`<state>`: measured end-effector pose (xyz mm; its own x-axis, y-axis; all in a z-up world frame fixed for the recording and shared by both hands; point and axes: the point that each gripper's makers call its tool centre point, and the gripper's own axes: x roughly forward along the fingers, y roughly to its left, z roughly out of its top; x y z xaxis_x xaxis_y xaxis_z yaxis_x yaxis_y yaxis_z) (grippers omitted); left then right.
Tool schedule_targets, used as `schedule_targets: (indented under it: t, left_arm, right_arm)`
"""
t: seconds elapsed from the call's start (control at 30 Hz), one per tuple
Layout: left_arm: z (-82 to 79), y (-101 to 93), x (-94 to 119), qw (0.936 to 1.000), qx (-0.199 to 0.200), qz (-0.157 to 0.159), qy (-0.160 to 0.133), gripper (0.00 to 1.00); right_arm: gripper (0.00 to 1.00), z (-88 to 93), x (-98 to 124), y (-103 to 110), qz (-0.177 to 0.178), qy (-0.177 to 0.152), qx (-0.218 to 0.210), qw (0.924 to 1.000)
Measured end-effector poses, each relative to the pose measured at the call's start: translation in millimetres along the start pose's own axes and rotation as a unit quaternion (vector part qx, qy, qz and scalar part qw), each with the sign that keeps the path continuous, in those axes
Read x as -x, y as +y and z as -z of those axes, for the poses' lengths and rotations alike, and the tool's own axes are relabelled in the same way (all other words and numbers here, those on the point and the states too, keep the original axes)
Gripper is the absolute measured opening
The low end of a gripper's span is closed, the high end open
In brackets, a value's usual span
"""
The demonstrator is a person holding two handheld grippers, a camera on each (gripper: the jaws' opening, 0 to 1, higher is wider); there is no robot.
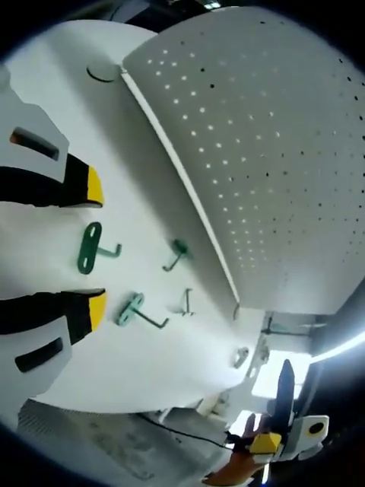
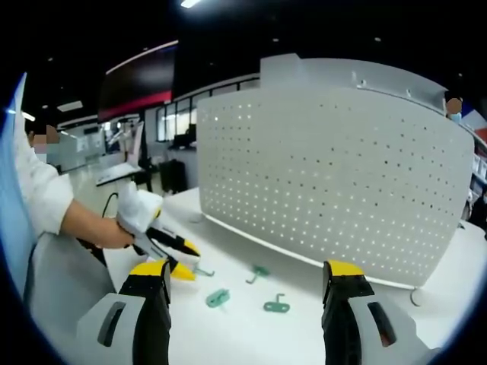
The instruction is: Insert the hook assembly into the mounting plate slot until the hook locks in place.
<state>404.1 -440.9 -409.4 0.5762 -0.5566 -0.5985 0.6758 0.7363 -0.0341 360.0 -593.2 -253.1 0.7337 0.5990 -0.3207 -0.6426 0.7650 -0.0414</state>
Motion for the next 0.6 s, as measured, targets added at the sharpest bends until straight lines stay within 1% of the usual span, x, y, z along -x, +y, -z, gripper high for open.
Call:
schedule_targets:
  t: [0.17,0.3,0.4,0.5,0.6]
  left_arm:
    - [0.2,-1.0,-9,1.0,-0.002,-0.006,0.005,0.4]
    - [3.5,0.5,-10,0.9998,-0.012,-0.008,0.012,0.37]
    - [6.9,4.1,-8,0.9996,-0.016,-0.011,0.019,0.35]
    - [6.7,7.8,-2,0.9995,-0.021,-0.015,0.02,0.34]
    - [9.4,13.4,2,0.9994,-0.016,-0.02,0.022,0.34]
  right_arm:
    - [0.83,2.0,3,-1,0.002,0.001,-0.001,1.0]
    - [0.83,3.3,5,-3,0.004,0.001,-0.005,1.0]
    - [0.83,3.6,5,-3,0.003,0.001,-0.004,1.0]
    - [0.83,1.1,4,-4,0.004,-0.003,-0.007,1.0]
    - [0.83,-1.0,2,-3,0.002,-0.007,-0.007,1.0]
